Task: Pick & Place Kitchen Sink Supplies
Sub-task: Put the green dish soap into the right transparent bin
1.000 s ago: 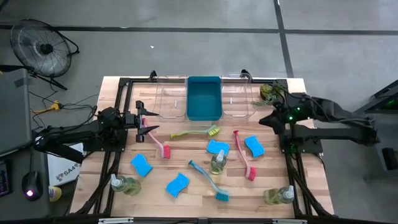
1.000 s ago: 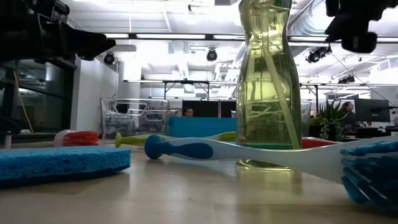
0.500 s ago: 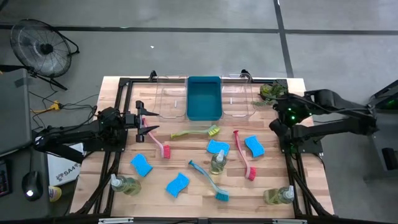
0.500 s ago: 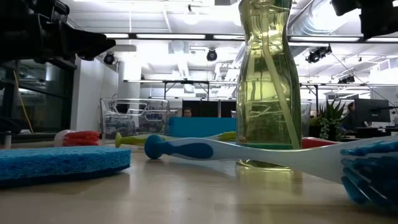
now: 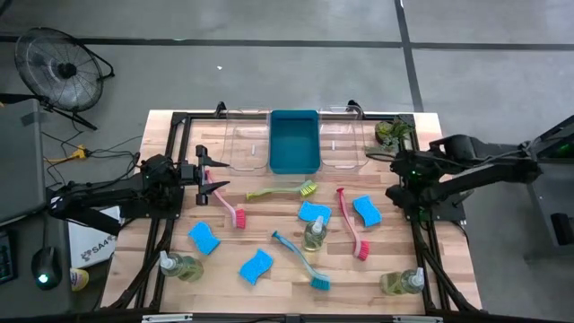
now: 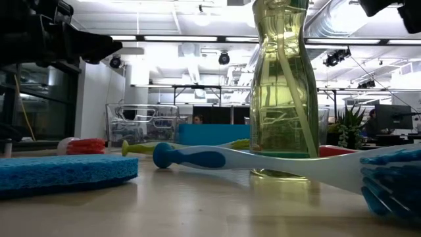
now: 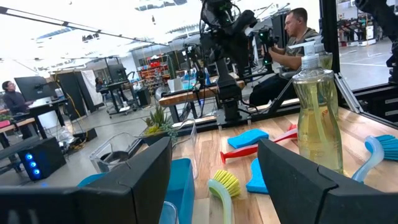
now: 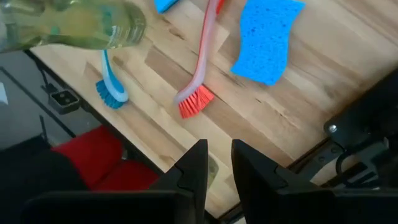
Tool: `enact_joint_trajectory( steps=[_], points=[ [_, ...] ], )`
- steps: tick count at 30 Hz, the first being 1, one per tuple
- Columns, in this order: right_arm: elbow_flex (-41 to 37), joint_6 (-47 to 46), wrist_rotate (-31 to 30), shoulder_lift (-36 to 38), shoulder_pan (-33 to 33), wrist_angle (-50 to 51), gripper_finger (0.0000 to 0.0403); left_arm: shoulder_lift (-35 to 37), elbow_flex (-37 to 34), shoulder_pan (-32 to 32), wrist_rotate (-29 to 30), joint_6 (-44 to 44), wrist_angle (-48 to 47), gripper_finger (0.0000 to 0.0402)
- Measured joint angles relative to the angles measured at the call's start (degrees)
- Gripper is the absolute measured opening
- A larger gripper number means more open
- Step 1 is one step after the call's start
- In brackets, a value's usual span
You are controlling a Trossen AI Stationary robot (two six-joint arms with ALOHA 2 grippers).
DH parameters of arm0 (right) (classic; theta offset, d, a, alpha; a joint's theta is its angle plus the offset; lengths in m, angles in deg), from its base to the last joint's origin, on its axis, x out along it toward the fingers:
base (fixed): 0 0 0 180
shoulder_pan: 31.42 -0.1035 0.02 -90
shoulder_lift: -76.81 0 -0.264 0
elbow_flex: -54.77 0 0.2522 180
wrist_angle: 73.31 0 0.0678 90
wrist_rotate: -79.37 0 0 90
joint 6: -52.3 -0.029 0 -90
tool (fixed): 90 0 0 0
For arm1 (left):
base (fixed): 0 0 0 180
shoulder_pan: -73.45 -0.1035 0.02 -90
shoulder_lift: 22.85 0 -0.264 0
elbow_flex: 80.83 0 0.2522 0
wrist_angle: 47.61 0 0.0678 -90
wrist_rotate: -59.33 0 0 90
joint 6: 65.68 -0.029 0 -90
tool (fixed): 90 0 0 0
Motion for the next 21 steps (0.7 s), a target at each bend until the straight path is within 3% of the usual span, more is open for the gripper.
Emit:
enact_joint_trajectory(
  steps=[5, 10, 21],
  points=[
    [0.00, -3.56, -1.95, -1.46, -3.17, -0.78, 0.0067, 0.00, 0.00, 0.00, 0.01, 0.00, 0.01, 0.0234],
    [0.00, -4.85, 0.81, -2.46, -6.00, -0.87, 0.0076, -0.01, 0.00, 0.00, 0.00, 0.00, 0.00, 0.0234],
    [0.00, -18.83, 2.67, -1.30, -15.43, -6.44, 0.0208, -0.01, 0.00, 0.00, -0.01, 0.00, -0.01, 0.0234]
  ],
)
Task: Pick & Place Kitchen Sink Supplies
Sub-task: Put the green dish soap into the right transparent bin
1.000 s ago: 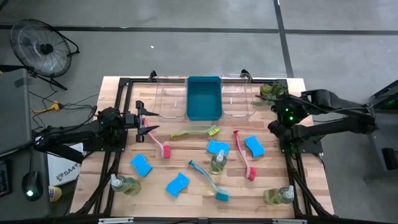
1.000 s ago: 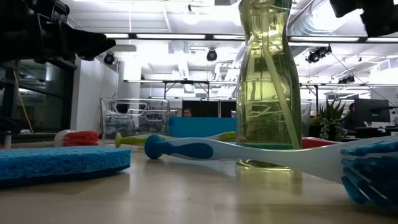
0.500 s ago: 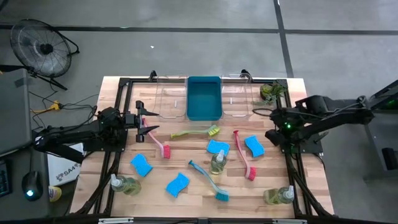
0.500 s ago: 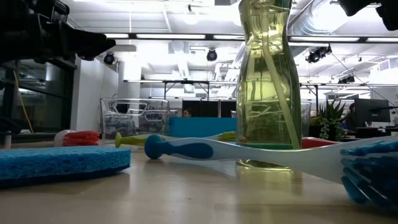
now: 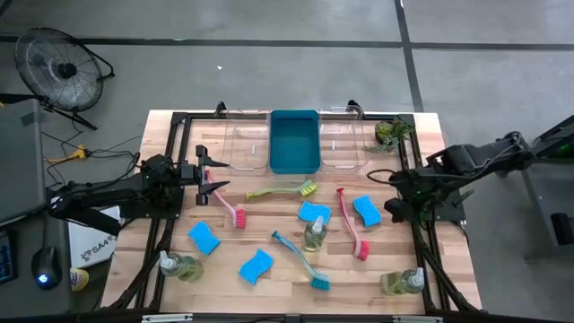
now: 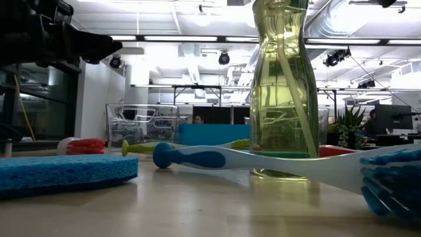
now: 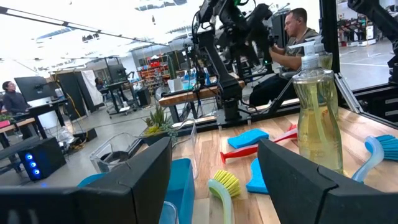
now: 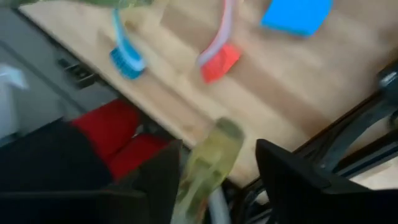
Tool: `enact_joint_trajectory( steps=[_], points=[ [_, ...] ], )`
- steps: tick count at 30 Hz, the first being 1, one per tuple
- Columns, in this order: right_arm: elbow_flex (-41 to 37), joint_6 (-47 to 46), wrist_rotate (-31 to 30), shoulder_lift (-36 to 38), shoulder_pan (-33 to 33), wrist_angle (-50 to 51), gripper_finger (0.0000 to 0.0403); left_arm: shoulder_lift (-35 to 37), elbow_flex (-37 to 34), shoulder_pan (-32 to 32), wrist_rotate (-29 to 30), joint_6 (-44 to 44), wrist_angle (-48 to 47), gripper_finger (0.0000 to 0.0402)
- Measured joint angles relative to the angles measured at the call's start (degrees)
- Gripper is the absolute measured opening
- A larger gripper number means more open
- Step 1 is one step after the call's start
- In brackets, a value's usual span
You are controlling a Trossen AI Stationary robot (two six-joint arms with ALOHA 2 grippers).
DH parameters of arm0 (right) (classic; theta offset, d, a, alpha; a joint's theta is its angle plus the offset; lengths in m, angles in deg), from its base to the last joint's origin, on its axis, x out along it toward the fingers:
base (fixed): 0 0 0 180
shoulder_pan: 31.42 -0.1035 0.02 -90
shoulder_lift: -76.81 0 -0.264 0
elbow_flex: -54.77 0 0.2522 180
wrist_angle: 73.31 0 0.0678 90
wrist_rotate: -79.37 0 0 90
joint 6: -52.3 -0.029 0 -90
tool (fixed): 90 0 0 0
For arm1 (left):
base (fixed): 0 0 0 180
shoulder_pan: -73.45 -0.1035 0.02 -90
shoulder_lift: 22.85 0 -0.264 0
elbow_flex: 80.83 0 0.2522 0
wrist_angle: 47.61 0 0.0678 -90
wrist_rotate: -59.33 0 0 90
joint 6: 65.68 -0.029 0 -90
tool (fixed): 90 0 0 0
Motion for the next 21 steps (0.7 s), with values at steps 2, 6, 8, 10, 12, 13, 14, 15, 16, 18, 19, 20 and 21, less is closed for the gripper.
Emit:
enact_joint_trajectory(
  steps=[2, 6, 8, 10, 12, 13, 14, 15, 16, 18, 19, 20, 21],
  points=[
    [0.01, -5.26, 1.56, 1.01, -3.00, -1.50, 0.0224, 0.01, 0.00, 0.00, 0.02, 0.00, 0.00, 0.0234],
    [0.13, -15.09, 1.84, 3.09, -9.96, -4.47, 0.0235, 0.00, 0.00, 0.00, 0.00, 0.00, 0.02, 0.0234],
    [0.13, -19.88, 2.69, 3.40, -12.95, -4.93, 0.0236, 0.01, 0.00, 0.00, 0.02, 0.00, 0.00, 0.0234],
    [0.13, -24.29, 5.09, 3.38, -15.32, -5.51, 0.0236, 0.02, 0.00, 0.00, 0.01, 0.00, 0.02, 0.0234],
    [0.13, -27.89, 7.75, 3.25, -17.46, -5.79, 0.0236, 0.00, 0.00, 0.00, 0.02, 0.00, 0.02, 0.0234],
    [0.12, -29.41, 8.76, 3.23, -18.32, -6.00, 0.0236, 0.02, 0.00, 0.00, 0.02, 0.00, 0.00, 0.0234],
    [0.11, -30.78, 9.52, 3.23, -18.99, -6.10, 0.0236, 0.02, 0.00, 0.00, 0.00, 0.00, 0.00, 0.0234],
    [0.11, -32.09, 10.29, 3.20, -19.41, -6.08, 0.0236, 0.01, 0.00, 0.00, 0.00, 0.00, 0.01, 0.0234],
    [0.11, -33.18, 10.90, 3.23, -19.64, -6.08, 0.0236, 0.00, 0.00, 0.00, 0.02, 0.00, 0.00, 0.0234],
    [0.11, -34.62, 12.02, 3.27, -19.53, -6.23, 0.0236, 0.01, 0.00, 0.00, 0.01, 0.00, 0.01, 0.0234],
    [0.11, -35.22, 12.34, 3.27, -19.35, -6.23, 0.0236, 0.00, 0.00, 0.00, 0.00, 0.01, 0.02, 0.0234],
    [0.11, -35.73, 12.67, 3.27, -19.03, -6.21, 0.0236, 0.00, 0.00, 0.00, 0.00, 0.00, 0.02, 0.0234],
    [0.11, -36.32, 12.97, 3.21, -18.62, -6.23, 0.0236, 0.02, 0.00, 0.00, 0.02, 0.00, 0.00, 0.0234]
  ],
)
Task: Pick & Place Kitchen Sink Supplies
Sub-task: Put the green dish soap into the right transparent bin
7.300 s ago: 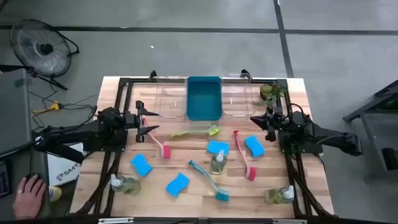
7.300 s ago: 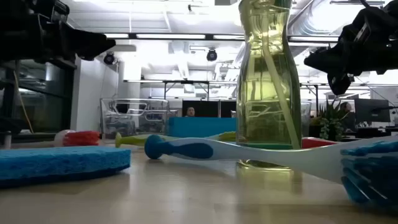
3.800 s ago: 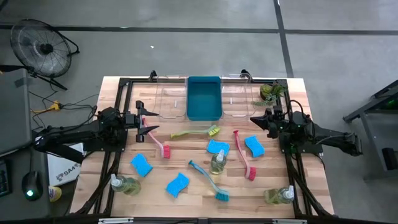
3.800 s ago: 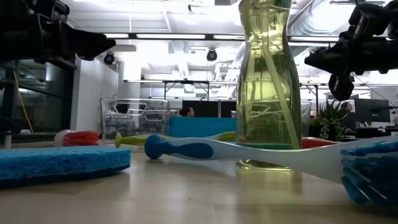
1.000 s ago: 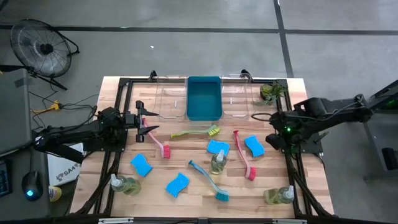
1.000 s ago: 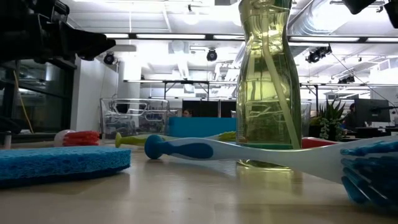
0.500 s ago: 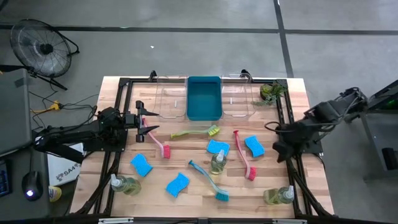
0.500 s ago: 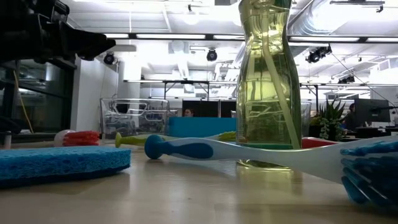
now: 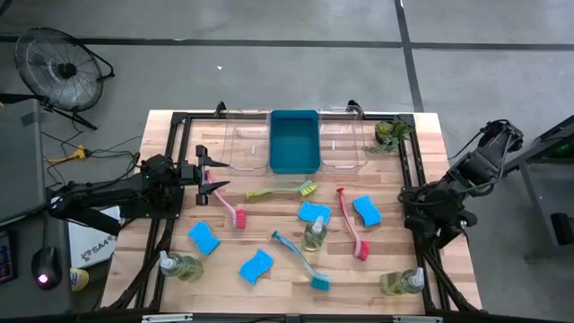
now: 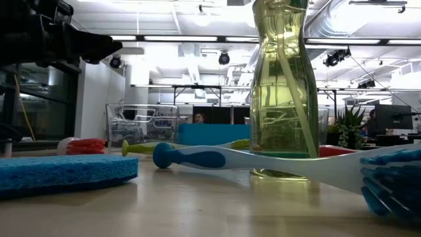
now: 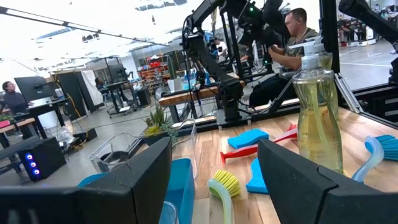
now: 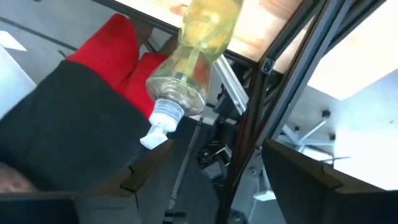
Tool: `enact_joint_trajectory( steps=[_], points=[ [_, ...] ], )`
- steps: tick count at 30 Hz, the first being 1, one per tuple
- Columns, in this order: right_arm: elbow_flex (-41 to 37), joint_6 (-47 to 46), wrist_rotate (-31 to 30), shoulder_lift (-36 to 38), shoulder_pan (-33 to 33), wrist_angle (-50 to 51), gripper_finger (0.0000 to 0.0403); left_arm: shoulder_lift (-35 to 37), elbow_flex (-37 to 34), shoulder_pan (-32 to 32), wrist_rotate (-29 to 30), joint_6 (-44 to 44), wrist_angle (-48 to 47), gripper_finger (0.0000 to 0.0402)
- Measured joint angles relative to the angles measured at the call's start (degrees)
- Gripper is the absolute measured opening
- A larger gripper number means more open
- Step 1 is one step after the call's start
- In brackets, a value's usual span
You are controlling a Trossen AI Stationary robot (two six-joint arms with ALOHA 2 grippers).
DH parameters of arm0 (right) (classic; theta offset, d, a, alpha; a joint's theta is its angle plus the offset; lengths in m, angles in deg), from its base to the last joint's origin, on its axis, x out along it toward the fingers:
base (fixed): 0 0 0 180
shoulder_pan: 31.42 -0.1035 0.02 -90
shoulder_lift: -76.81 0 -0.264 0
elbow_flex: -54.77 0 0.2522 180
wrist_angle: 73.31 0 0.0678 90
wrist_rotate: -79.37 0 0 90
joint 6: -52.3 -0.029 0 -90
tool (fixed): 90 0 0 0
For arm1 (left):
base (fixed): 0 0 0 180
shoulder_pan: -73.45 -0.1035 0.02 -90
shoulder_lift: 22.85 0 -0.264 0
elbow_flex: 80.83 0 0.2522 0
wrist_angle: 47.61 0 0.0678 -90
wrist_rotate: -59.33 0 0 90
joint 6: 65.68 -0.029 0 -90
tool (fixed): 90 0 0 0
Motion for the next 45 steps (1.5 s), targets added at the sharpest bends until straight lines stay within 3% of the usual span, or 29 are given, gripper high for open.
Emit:
enact_joint_trajectory(
  steps=[8, 15, 21, 30, 35, 40, 45],
  points=[
    [-0.02, 0.68, -0.48, -1.55, 2.98, -2.90, 0.0236, -0.02, 0.00, 0.00, -0.01, 0.00, 0.01, 0.0234],
    [-0.02, 1.26, -13.55, -3.59, -1.92, -9.45, 0.0236, -0.01, 0.00, 0.00, -0.02, 0.00, 0.01, 0.0234],
    [2.40, 6.44, -24.76, -5.55, -7.64, -7.50, 0.0236, -0.02, 0.00, 0.00, -0.02, 0.00, 0.02, 0.0234],
    [11.51, 25.00, -44.58, -9.14, -20.69, 3.38, 0.0236, -0.02, 0.00, 0.00, 0.00, 0.00, 0.02, 0.0234],
    [14.45, 27.60, -52.96, -9.27, -31.63, 10.36, 0.0236, 0.00, 0.00, 0.00, -0.02, 0.00, 0.02, 0.0234],
    [12.64, 22.39, -55.72, -9.15, -43.09, 13.57, 0.0236, -0.02, 0.00, 0.00, -0.02, 0.00, 0.02, 0.0234],
    [11.45, 17.59, -54.15, -10.79, -48.13, 13.60, 0.0236, 0.00, 0.00, 0.00, -0.02, 0.00, 0.01, 0.0234]
  ],
)
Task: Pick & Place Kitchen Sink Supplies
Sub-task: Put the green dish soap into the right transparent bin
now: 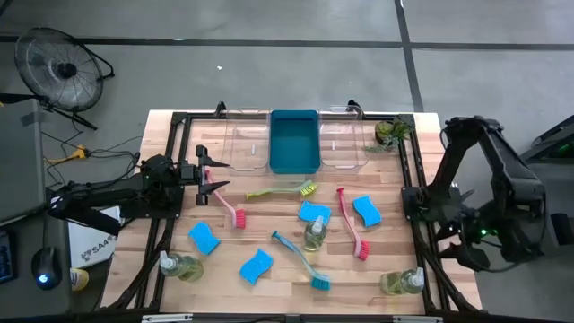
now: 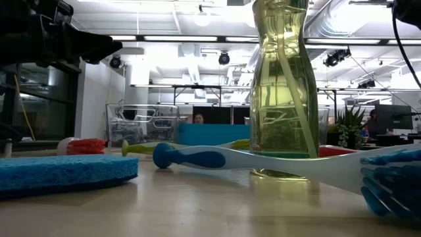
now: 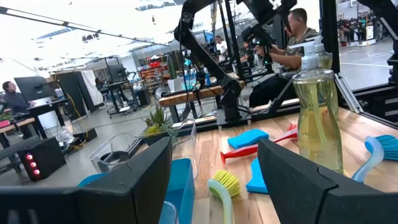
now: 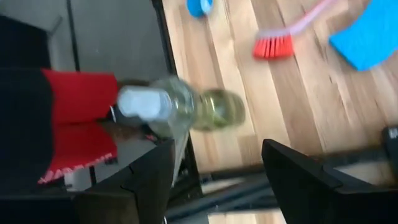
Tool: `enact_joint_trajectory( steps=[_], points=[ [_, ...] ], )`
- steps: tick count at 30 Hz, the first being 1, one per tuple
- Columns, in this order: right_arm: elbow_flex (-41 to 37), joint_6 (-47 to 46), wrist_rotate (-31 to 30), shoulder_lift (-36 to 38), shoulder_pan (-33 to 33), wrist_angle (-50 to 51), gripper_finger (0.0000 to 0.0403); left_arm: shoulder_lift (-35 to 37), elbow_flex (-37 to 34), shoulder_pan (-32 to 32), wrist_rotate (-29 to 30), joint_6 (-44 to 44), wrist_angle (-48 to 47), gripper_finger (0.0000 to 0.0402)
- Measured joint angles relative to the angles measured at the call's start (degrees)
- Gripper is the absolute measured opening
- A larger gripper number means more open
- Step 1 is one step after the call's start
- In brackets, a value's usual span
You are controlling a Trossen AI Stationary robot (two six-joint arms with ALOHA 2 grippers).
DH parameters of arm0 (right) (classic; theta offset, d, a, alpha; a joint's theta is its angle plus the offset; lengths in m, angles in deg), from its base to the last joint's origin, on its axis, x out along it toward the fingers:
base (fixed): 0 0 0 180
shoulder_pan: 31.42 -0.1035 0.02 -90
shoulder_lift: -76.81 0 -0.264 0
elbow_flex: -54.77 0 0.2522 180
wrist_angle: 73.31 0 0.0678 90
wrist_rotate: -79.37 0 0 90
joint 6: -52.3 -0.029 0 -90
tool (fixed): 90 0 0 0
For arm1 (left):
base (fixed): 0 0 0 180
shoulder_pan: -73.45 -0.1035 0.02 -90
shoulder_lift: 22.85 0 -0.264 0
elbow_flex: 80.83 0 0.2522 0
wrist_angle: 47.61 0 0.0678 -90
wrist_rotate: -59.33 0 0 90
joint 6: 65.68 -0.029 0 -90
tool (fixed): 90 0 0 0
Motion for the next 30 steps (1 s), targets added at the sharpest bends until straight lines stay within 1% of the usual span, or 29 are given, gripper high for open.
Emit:
enact_joint_trajectory(
  steps=[3, 8, 13, 19, 26, 30],
  points=[
    [-0.02, -1.11, 4.78, -0.80, -1.50, 0.22, 0.0236, 0.00, 0.00, 0.00, -0.01, 0.00, -0.01, 0.0234],
    [-0.05, -0.66, 9.92, -1.50, -1.87, 2.36, 0.0236, -0.02, 0.00, 0.00, -0.01, 0.00, 0.00, 0.0234],
    [-0.08, 7.99, 12.77, -3.78, -0.42, 1.09, 0.0236, -0.02, 0.00, 0.00, -0.01, 0.00, -0.01, 0.0234],
    [-0.11, 18.05, 13.25, -8.93, 1.23, -2.96, 0.0236, -0.01, 0.00, 0.00, -0.01, 0.00, -0.01, 0.0234],
    [-0.11, 17.47, 12.77, -14.86, 3.42, -4.70, 0.0240, 0.00, 0.00, 0.00, -0.01, 0.00, 0.01, 0.0234],
    [-0.11, 15.20, 12.93, -17.01, 4.15, -4.99, 0.0261, -0.01, 0.00, 0.00, -0.01, 0.00, 0.00, 0.0234]
  ],
)
